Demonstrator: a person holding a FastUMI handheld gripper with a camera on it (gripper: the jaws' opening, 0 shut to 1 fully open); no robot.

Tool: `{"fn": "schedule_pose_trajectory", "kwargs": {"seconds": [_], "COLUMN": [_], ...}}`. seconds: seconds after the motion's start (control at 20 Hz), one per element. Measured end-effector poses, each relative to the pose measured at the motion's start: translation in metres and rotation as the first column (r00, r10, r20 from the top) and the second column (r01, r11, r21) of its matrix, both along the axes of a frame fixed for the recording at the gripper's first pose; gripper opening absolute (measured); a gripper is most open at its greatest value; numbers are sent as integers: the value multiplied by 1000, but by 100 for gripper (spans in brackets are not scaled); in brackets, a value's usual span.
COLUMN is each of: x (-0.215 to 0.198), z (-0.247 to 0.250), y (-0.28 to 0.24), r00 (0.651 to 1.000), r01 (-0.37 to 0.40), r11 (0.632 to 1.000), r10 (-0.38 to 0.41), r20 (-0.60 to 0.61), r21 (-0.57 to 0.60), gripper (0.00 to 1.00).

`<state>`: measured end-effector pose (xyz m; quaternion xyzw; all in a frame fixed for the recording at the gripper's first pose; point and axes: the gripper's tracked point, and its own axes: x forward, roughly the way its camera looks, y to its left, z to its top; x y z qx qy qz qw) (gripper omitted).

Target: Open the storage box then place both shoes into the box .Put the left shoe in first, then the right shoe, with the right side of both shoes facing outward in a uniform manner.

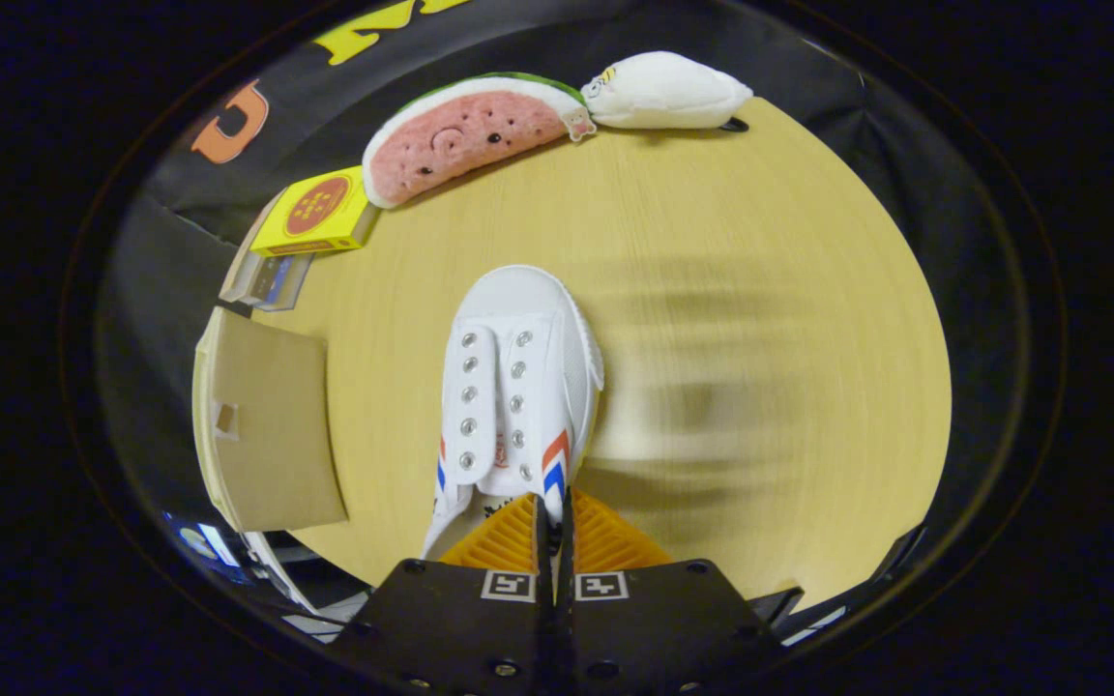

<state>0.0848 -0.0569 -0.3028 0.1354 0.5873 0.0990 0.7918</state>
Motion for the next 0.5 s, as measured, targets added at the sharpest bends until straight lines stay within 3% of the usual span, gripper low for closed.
{"fn": "schedule_pose_trajectory", "kwargs": {"seconds": [0.25,0.5], "x": [-18,-32], "z": [47,107], "y": [37,92], "r00": [999,991], "r01": [10,-27], "r11": [999,998], "r10": [-12,21], "r20": [43,129], "r21": [45,48], "gripper": [0,0]}}
